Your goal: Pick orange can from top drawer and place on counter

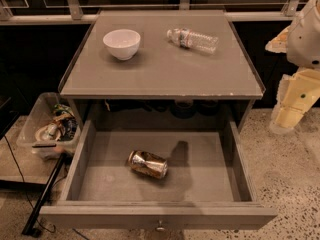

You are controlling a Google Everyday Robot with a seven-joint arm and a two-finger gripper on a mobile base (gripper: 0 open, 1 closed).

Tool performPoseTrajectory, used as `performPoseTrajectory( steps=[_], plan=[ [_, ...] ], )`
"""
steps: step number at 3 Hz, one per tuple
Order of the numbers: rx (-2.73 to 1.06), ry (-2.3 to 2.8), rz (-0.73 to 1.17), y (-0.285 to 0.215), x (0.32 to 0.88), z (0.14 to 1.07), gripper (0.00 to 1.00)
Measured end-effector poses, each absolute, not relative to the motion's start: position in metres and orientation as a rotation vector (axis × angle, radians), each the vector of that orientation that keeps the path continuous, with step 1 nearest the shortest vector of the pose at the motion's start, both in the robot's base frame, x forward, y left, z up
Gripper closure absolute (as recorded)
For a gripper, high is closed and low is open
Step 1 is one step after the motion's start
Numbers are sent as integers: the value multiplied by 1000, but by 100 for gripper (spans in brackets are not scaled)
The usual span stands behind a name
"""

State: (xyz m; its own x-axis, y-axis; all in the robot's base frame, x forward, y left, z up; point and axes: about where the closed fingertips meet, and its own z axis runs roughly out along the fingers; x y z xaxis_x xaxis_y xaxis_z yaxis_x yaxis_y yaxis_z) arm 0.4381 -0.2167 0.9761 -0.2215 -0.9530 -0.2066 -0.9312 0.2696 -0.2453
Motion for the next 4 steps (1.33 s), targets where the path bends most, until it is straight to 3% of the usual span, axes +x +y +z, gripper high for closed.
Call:
performPoseTrajectory(
  steps=[4],
  plan=[
    [-1673, 2156, 54, -209, 430, 931, 0]
  ],
)
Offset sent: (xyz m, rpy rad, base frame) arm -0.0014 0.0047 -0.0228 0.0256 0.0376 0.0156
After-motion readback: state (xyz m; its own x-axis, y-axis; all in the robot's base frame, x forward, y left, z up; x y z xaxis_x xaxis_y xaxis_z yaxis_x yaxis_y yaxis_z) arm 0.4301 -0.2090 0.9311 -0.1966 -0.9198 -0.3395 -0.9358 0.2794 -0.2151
